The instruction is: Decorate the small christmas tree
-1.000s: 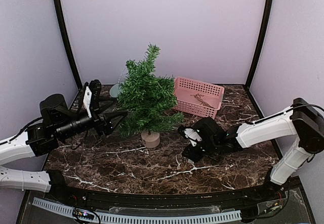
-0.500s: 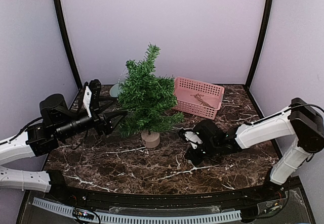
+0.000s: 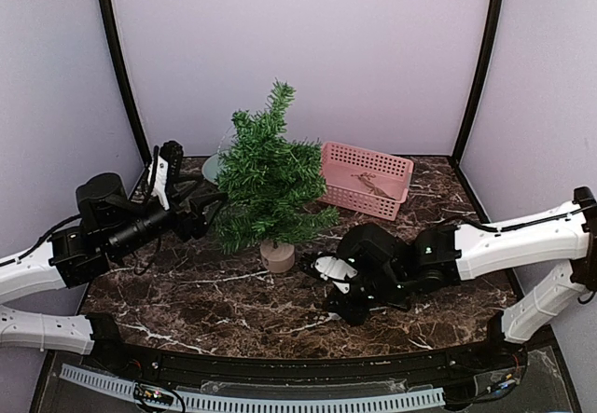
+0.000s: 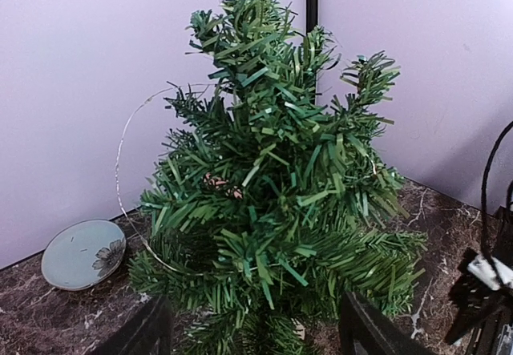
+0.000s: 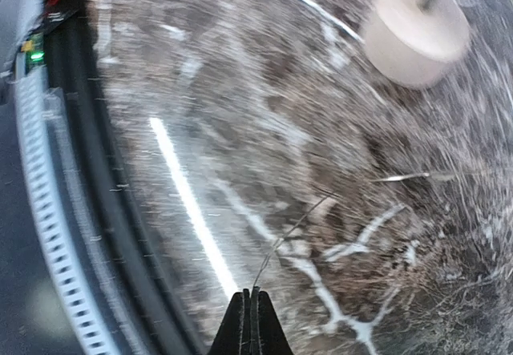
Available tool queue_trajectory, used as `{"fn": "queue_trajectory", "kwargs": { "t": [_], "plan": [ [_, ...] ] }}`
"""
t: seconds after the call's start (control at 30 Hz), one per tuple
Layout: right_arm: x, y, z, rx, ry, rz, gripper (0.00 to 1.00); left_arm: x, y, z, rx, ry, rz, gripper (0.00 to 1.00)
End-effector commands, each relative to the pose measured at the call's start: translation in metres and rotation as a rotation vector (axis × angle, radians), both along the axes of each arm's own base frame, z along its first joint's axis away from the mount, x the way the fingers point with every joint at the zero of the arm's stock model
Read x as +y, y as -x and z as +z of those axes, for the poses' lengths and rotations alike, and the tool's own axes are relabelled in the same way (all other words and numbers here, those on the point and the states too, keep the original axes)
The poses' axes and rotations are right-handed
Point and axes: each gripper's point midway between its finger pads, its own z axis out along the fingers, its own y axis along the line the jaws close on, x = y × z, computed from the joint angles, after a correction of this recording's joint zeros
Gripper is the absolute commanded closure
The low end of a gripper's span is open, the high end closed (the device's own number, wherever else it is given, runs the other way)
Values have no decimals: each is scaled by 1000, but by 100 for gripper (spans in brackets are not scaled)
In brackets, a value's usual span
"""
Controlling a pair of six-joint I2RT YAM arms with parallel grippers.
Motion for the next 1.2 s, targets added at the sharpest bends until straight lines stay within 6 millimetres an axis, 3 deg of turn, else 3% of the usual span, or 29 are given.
{"fn": "queue_trajectory", "kwargs": {
  "t": [0.0,0.17,0.3,0.4,0.63,0.83,1.0,1.17],
  "plan": [
    [-2,38,39,-40,40,90,100,0,8,19,-54,40,-40,27],
    [-1,66,85,-52,-11,121,100,-19,33,14,-108,-27,-226,28],
    [-2,78,142,-78,-123,131,100,-33,51,15,-129,-59,-358,30],
    [0,87,171,-101,-166,175,100,-39,64,16,-173,-70,-435,30],
    [15,110,205,-174,-164,323,100,-49,87,22,-296,-119,-514,34],
    [31,124,262,-267,-252,415,100,-83,94,-4,-301,-225,-562,35],
    [26,121,303,-348,-303,418,100,-105,102,-8,-353,-195,-572,34],
    [18,115,314,-389,-319,403,100,-127,101,-8,-379,-178,-589,37]
  ]
}}
